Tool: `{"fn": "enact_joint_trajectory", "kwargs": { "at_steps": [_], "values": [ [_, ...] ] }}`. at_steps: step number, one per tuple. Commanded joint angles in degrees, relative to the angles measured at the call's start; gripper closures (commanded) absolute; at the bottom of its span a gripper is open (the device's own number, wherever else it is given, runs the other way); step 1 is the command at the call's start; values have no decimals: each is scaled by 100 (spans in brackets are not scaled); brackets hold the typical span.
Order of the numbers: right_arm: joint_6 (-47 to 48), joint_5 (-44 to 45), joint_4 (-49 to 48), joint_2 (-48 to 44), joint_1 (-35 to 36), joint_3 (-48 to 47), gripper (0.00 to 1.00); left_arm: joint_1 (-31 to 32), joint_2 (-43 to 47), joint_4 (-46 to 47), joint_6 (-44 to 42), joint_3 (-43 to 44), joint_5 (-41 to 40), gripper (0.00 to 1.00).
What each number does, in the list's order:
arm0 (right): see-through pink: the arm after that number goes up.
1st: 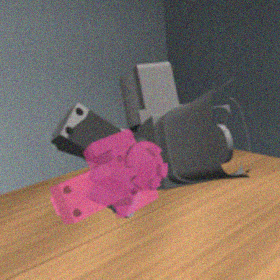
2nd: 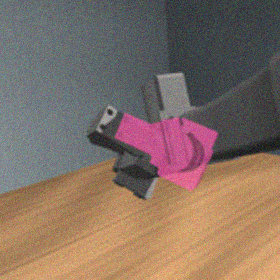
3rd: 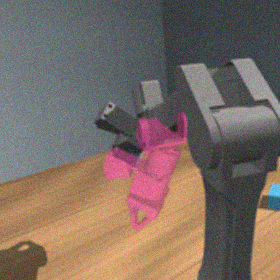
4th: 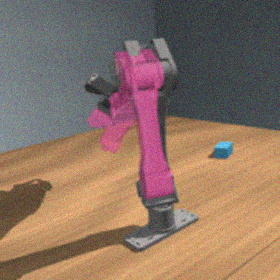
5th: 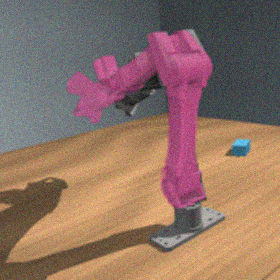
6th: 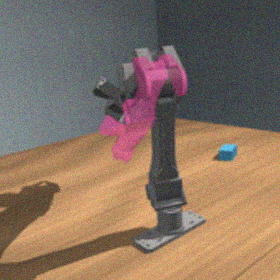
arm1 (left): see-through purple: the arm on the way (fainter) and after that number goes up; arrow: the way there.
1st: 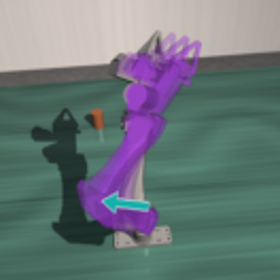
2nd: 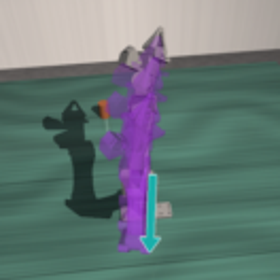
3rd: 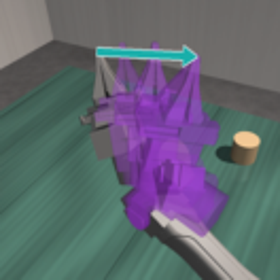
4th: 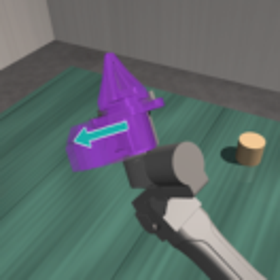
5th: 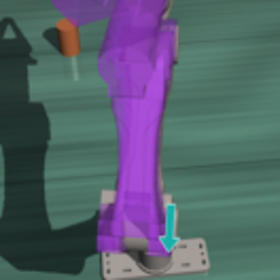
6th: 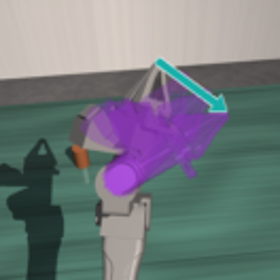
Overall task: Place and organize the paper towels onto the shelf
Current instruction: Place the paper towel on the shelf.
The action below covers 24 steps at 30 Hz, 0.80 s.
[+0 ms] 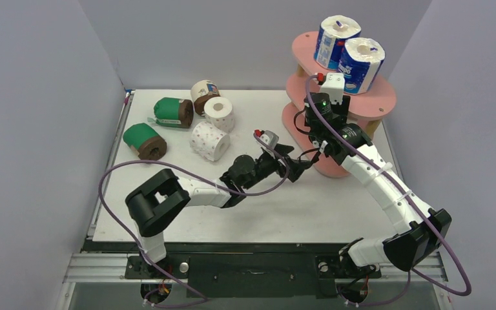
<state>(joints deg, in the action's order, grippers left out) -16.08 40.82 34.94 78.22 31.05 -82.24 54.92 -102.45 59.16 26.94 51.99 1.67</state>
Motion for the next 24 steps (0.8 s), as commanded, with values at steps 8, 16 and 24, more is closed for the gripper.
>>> {"fn": "enact_joint_trajectory", "kwargs": {
  "at_steps": [8,16,24],
  "values": [
    [-144,104,203,-183,-235,-193,43,243,-1070,947,-1241,1265,-354,5],
    [-292,-142,221,-229,-224,-214,43,271,-1436,999,-1313,1756,-585,6],
    [-234,-175,206,-280,-244,-249,43,267,-1844,1130,-1497,2242,-684,6]
  ]
}}
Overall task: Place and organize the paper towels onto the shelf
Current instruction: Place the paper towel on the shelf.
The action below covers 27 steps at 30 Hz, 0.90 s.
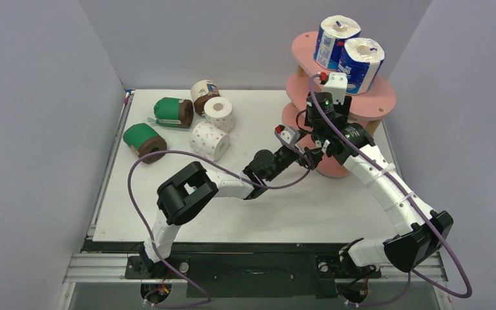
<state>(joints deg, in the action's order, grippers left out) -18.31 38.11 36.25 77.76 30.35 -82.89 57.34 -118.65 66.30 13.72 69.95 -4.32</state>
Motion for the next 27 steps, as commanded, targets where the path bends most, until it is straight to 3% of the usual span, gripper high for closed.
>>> {"fn": "enact_joint_trajectory", "kwargs": {
  "at_steps": [1,27],
  "values": [
    [-14,79,77,-245,-172,-205,43,19,-257,404,-176,562,-78,6],
    [-191,-416,265,-932,-164,-513,35,-136,-631,133,-220,1317,-67,10]
  ]
}}
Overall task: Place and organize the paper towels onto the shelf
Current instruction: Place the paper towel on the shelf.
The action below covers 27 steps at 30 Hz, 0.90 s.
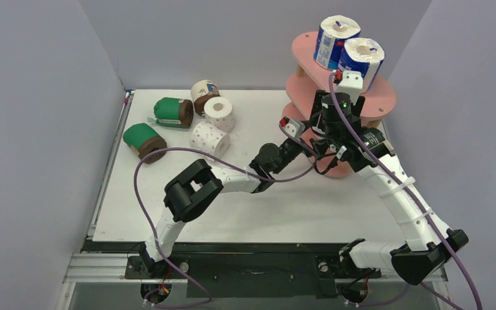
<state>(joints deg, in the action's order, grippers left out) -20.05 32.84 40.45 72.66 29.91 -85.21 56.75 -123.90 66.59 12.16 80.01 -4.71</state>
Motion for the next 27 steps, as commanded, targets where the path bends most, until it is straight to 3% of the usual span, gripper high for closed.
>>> {"fn": "enact_joint_trajectory", "kwargs": {
  "at_steps": [1,11,27],
  "values": [
    [-29,74,-202,-487,-110,-249,35,-94,-112,77,-65,335,-18,10],
    [46,-253,-787,-1480,-48,775,34,-278,-324,-179,4,630,196,11],
    [10,-297,-973,-1999,32,1232,35,-242,-606,-425,196,1246,1046,13]
  ]
}}
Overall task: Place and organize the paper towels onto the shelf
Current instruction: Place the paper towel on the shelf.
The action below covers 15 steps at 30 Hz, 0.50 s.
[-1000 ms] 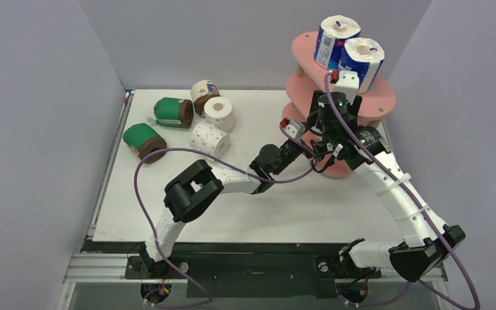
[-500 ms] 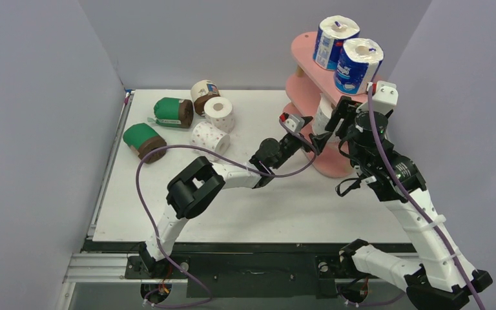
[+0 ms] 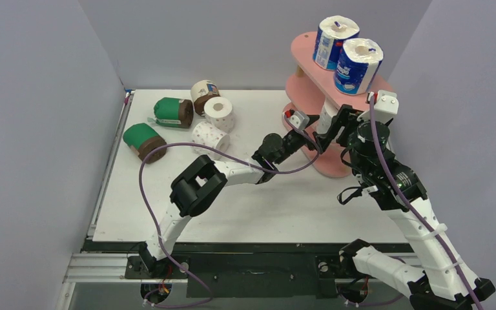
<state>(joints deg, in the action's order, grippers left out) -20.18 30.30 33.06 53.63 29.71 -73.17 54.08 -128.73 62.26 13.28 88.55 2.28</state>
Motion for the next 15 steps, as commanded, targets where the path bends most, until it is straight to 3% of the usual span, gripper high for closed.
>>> {"fn": "enact_joint_trajectory", "kwargs": {
  "at_steps": [1,15],
  "values": [
    [23,-42,-236,-106,52,30,35,33,-159,-11,98,413,358,13],
    [9,-43,-266,-288,108,208,35,111,-554,-251,307,1059,555,14]
  ]
}}
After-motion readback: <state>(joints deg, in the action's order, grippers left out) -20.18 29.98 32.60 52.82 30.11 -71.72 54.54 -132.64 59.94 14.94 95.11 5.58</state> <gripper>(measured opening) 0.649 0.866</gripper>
